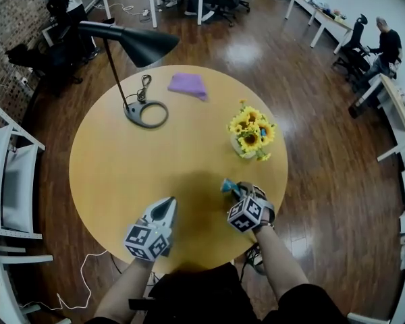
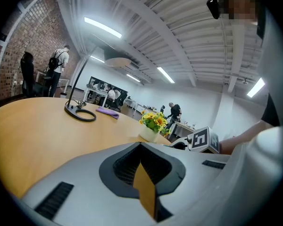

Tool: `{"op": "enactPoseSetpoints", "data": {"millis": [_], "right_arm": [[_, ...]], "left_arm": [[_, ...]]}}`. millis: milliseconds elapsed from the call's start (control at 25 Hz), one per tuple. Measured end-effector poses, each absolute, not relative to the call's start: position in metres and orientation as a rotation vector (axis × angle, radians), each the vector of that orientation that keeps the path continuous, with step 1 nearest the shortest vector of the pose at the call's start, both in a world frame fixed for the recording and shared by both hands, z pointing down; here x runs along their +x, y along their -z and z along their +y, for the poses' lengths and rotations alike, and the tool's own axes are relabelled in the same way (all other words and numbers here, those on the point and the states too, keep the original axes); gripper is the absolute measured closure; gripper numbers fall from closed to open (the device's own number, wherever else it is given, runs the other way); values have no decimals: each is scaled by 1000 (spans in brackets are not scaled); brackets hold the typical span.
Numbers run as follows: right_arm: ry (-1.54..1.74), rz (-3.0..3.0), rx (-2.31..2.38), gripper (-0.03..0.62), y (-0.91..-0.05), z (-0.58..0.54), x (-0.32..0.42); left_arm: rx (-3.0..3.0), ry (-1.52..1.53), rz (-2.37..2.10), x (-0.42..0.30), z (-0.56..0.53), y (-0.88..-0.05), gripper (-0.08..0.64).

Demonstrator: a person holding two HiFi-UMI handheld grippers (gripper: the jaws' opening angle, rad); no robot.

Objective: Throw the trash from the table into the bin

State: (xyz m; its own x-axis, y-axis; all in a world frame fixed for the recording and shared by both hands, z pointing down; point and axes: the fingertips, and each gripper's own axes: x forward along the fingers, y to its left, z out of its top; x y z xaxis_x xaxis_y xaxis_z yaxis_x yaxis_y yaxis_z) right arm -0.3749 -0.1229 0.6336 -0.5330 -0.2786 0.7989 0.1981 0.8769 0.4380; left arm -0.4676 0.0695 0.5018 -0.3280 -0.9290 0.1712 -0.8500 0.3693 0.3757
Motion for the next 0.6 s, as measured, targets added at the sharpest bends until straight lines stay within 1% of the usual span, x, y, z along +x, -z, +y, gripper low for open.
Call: {"op": "enactPoseSetpoints", "data": {"millis": [200, 320, 480, 600], "right_arm": [[599, -2159, 169, 497, -598, -128, -367], [585, -2217, 261, 497, -577, -140, -344], [544, -2242, 424, 497, -556, -169, -285], [484, -2217, 558, 497, -550, -197, -217]], "left_arm": [[1645, 276, -2272, -453, 51, -490, 560], [1713, 262, -2263, -433, 32, -481, 560], [1835, 236, -2192, -390, -3, -472, 560], [1937, 204, -2108, -341, -40, -465, 560]]}}
